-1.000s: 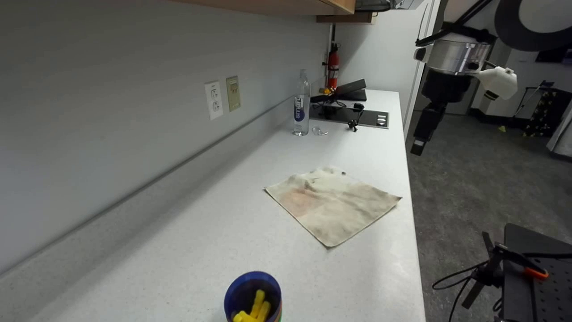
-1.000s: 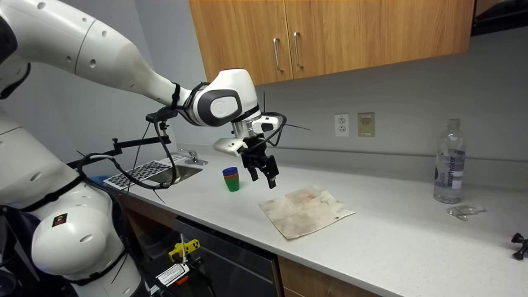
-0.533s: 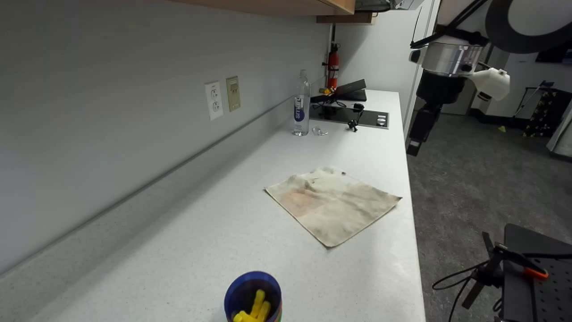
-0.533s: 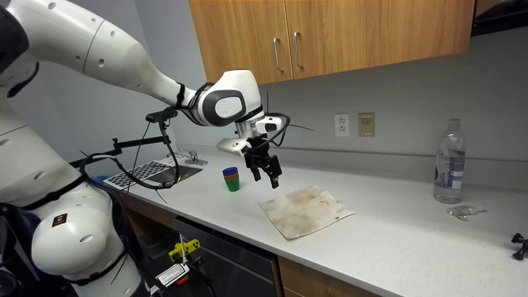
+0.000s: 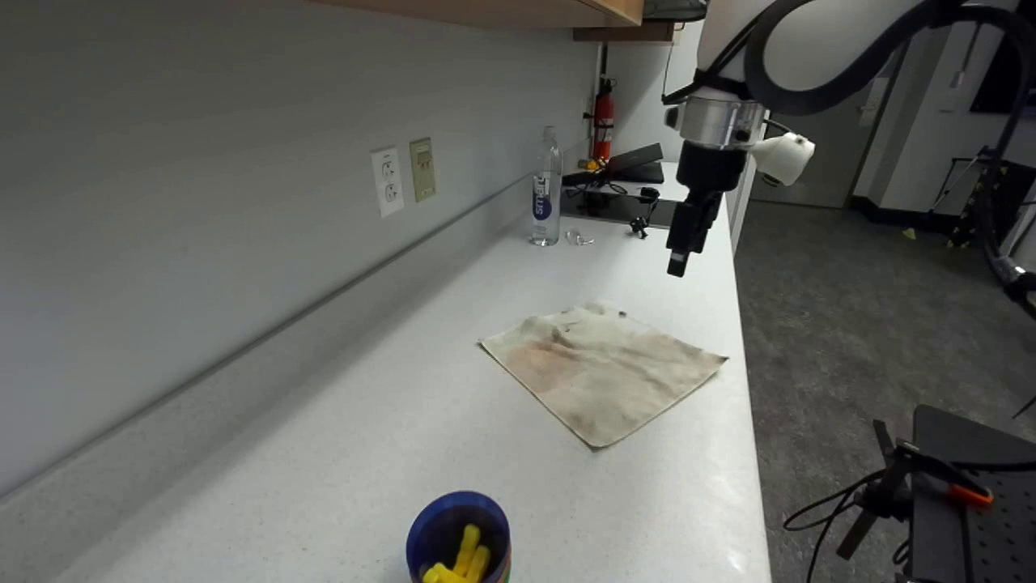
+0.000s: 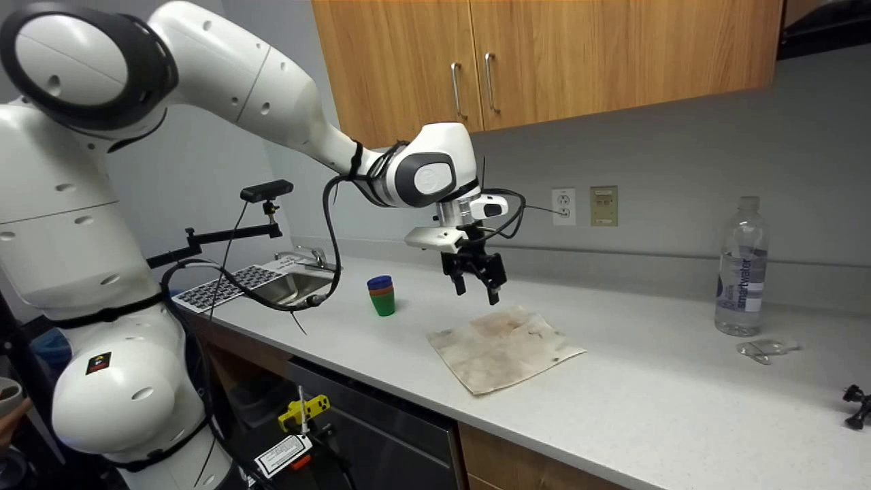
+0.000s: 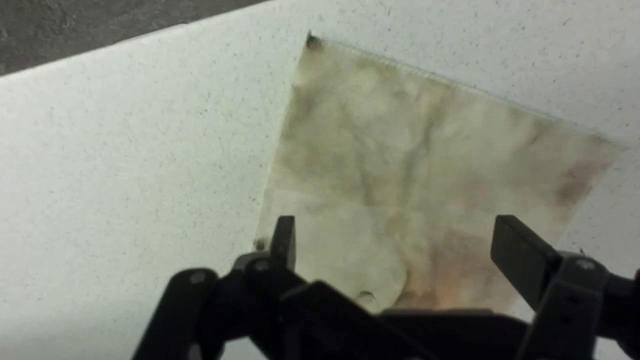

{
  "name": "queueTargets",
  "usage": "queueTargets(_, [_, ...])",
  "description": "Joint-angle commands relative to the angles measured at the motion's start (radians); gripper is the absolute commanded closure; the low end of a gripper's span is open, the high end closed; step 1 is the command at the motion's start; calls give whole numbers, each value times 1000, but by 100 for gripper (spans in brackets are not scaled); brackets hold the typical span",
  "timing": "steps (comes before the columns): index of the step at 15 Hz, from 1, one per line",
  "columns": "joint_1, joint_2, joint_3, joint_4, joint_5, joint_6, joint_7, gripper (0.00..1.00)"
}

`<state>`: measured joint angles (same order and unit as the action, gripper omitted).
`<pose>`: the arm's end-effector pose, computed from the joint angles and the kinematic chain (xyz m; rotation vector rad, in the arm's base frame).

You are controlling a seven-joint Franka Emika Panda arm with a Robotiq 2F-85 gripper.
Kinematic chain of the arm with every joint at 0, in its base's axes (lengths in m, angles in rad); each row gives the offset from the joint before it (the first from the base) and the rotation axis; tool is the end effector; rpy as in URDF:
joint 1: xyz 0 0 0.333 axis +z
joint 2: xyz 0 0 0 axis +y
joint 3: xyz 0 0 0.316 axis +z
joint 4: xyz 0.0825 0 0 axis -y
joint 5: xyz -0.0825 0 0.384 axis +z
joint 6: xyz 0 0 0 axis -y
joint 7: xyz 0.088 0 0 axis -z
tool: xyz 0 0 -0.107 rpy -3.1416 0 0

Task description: Fold the white cloth on the table

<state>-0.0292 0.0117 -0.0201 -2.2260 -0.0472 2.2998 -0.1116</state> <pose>0.5327 -0.0273 0.3740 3.0956 0.1435 0.0914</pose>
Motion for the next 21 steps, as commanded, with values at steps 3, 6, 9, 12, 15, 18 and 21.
queueTargets(3, [-30, 200, -15, 137, 19, 108, -105, 0])
queueTargets(6, [-54, 222, -27, 160, 16, 141, -109, 0])
queueTargets(9, [-50, 219, -27, 143, 3, 134, -79, 0])
queueTargets(12, [-52, 218, -26, 149, 3, 134, -80, 0])
queueTargets(15, [-29, 287, -60, 223, -126, 96, 14, 0])
queueTargets(18, [-32, 373, -61, 311, -140, 78, 55, 0])
queueTargets(21, [-45, 441, -40, 395, -97, 67, 14, 0])
